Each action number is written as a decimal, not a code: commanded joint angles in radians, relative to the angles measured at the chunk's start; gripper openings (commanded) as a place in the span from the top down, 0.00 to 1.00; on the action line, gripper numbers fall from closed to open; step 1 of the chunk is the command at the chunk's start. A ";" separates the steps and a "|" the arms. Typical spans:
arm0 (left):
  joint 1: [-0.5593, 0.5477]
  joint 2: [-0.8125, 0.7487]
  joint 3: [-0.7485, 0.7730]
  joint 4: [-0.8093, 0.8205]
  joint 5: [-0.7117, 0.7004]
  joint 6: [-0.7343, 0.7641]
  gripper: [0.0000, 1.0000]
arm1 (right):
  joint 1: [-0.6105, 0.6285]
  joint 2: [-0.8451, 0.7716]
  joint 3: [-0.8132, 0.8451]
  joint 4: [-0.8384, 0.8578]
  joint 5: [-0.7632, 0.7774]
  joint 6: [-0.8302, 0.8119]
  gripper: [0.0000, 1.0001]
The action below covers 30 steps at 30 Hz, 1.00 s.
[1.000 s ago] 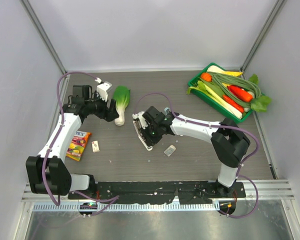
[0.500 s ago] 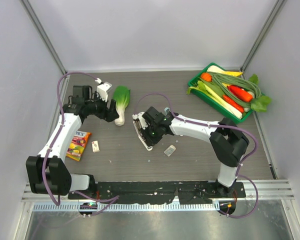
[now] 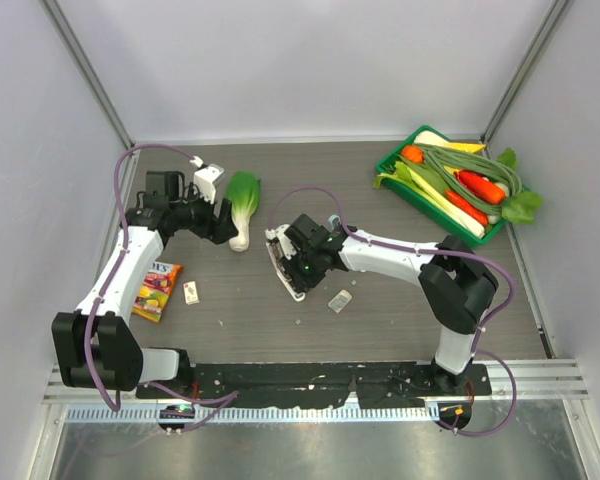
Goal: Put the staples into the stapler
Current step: Install the staple into the stapler.
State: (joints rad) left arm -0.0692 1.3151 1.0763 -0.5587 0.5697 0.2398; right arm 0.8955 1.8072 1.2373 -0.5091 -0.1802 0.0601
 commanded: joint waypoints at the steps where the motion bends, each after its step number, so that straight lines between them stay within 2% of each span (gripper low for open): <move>1: 0.009 -0.001 -0.003 0.016 0.021 -0.007 0.25 | 0.003 0.003 -0.001 0.017 0.041 0.003 0.86; 24: 0.009 0.004 -0.007 0.017 0.030 -0.016 0.25 | 0.003 -0.012 0.022 -0.005 0.143 -0.052 0.86; 30: 0.011 0.004 -0.007 0.017 0.039 -0.019 0.25 | 0.002 -0.028 0.040 -0.012 0.124 -0.055 0.87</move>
State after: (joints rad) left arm -0.0666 1.3155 1.0740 -0.5587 0.5827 0.2348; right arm 0.8955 1.8072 1.2335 -0.5114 -0.0677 0.0174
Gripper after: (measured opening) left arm 0.751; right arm 0.213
